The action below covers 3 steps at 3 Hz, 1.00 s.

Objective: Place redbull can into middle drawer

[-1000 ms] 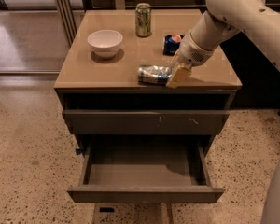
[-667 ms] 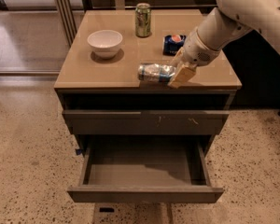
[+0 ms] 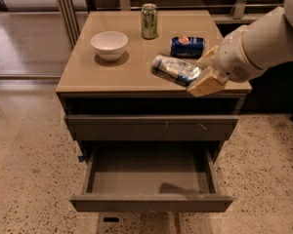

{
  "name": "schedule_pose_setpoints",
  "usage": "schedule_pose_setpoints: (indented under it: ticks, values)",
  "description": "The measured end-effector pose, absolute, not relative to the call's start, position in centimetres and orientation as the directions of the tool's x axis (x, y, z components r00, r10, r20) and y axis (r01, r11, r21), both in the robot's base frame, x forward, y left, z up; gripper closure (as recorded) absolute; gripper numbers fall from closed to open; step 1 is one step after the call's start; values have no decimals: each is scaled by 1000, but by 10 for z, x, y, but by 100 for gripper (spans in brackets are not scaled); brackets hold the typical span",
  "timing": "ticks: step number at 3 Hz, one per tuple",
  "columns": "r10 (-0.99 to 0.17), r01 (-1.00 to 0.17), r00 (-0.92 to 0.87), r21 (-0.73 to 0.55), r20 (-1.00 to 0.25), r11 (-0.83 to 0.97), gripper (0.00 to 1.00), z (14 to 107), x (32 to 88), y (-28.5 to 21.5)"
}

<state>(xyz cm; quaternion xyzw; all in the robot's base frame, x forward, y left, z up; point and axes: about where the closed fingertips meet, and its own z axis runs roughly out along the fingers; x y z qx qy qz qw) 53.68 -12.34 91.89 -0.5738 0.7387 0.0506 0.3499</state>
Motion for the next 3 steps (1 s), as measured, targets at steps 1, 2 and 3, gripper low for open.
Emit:
schedule_pose_setpoints:
  ticks: [1, 2, 3]
  values:
    - [-757, -808, -186, -341, -626, 481, 100, 911, 496, -139]
    - [-750, -791, -239, -324, -617, 519, 100, 880, 484, -155]
    - [-751, -793, -236, -324, -616, 516, 100, 880, 484, -153]
